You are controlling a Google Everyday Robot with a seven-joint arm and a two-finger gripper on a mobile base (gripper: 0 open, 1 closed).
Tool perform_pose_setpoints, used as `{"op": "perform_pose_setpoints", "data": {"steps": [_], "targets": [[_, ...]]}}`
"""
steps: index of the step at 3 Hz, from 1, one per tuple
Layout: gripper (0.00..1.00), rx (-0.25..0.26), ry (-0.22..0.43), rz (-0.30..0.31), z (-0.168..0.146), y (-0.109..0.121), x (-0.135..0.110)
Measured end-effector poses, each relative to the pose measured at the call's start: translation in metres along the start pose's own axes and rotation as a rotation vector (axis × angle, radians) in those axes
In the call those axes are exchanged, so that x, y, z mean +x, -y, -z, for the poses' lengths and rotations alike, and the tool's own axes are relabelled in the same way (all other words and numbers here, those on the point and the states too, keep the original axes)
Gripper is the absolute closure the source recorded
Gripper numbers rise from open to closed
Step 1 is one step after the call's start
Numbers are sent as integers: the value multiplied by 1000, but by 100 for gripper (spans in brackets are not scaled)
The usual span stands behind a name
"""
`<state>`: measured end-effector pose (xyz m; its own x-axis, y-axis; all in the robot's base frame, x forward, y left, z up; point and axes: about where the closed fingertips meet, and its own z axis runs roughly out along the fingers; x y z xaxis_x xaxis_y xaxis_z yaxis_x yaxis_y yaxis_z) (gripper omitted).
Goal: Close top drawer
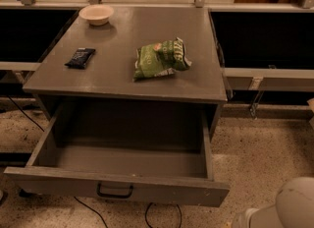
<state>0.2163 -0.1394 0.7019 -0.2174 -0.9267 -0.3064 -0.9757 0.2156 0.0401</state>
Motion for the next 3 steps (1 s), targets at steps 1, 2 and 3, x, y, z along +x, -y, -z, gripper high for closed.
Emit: {"op": "perform_pose_setpoints", "data": {"steps": [1,2,3], "targets": [[100,-4,4,-4,-4,2,-2],[100,-21,21,-16,-21,9,-4],[100,-29,35,0,-49,36,-25]]}}
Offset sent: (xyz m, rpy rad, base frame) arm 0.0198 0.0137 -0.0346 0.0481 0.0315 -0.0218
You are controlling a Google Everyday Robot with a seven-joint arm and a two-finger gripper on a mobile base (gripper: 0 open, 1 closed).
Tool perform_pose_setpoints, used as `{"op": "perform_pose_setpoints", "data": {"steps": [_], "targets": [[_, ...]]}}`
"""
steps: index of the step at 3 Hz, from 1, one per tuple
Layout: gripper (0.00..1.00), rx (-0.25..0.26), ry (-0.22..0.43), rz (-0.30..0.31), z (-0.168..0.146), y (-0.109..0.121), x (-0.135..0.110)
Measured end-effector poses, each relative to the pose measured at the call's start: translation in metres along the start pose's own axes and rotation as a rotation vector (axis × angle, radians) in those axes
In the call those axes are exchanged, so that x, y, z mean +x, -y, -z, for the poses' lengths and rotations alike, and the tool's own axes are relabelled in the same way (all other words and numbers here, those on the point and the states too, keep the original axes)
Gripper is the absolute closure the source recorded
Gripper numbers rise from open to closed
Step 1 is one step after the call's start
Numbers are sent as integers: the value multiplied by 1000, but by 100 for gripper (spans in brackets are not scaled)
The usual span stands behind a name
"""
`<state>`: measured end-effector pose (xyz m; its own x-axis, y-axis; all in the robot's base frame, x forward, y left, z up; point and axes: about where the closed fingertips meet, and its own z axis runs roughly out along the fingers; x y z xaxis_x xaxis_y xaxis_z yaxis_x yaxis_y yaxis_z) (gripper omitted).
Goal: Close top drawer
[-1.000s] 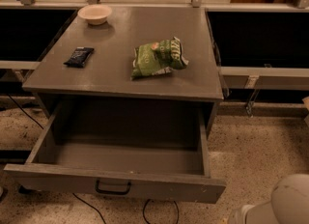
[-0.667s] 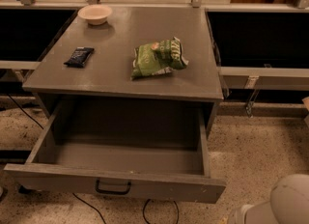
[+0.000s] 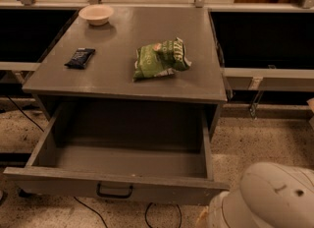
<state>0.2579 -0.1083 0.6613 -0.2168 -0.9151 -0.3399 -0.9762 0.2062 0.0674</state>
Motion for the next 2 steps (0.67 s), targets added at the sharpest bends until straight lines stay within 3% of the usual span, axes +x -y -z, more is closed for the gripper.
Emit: {"op": "perform_pose_setpoints", "data": {"steps": [1,2], "targets": [[100,-6,13,30,-21,33,-38],[100,-7,14,30,-21,33,-38]]}}
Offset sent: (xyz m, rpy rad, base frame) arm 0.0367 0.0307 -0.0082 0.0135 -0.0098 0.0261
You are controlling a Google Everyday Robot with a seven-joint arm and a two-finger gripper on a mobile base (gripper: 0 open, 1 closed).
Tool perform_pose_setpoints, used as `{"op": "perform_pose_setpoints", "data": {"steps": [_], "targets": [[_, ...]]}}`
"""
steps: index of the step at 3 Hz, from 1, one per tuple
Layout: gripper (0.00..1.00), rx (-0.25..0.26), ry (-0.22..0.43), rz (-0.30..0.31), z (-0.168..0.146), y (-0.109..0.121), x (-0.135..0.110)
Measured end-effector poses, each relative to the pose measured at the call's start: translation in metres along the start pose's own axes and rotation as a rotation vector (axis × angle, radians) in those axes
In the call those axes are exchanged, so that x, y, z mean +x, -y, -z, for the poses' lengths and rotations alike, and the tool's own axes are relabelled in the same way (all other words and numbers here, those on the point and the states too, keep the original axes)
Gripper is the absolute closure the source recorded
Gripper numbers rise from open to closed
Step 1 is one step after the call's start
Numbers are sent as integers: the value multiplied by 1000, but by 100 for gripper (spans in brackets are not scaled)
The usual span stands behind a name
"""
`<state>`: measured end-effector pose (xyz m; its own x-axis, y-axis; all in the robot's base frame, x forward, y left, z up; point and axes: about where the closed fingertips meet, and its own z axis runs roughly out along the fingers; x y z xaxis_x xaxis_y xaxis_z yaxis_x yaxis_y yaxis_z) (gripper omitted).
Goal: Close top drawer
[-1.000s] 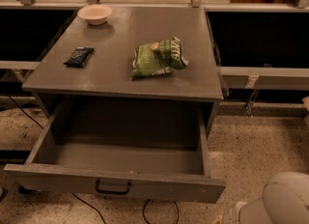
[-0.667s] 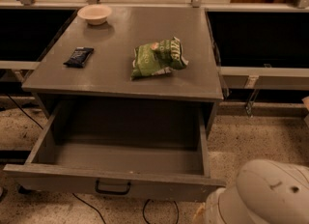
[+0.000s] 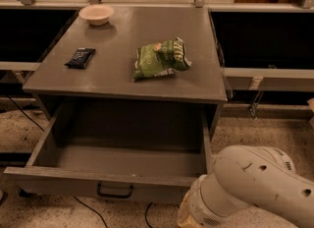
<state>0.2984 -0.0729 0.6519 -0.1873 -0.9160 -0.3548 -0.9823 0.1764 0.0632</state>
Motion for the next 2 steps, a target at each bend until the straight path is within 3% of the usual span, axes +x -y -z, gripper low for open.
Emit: {"op": "perform_pose_setpoints", "data": {"steps": [2], "targets": [[100,-30,34,17,-17,33,-26]]}}
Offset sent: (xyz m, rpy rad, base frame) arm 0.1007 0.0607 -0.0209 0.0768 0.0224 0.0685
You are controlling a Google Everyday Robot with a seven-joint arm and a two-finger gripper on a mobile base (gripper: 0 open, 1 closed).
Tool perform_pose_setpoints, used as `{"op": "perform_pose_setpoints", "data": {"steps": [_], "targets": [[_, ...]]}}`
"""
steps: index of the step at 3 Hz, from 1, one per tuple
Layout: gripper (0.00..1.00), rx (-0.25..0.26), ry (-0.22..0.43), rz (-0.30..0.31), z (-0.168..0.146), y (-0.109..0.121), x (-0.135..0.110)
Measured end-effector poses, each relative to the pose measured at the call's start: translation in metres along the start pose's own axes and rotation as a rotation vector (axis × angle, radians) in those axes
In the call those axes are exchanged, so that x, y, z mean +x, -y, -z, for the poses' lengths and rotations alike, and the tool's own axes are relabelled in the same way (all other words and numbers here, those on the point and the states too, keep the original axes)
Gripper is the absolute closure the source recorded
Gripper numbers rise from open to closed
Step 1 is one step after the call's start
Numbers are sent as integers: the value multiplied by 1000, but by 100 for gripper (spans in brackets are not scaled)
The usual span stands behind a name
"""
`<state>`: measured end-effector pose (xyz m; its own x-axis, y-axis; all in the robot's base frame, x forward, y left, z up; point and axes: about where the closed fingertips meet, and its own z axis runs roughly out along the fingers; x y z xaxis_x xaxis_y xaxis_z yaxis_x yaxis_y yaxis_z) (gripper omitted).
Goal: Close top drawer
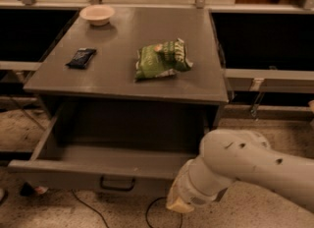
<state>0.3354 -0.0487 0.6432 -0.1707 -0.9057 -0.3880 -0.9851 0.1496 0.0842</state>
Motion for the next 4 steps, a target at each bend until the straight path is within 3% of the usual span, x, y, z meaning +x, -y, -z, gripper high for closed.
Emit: {"op": "perform_pose_setpoints", "data": {"steps": [1,2,4], "targets": [[100,-3,19,34,-15,60,-39],[100,1,6,26,-18,69,-43],[100,20,15,20,-20,110,-70]]}}
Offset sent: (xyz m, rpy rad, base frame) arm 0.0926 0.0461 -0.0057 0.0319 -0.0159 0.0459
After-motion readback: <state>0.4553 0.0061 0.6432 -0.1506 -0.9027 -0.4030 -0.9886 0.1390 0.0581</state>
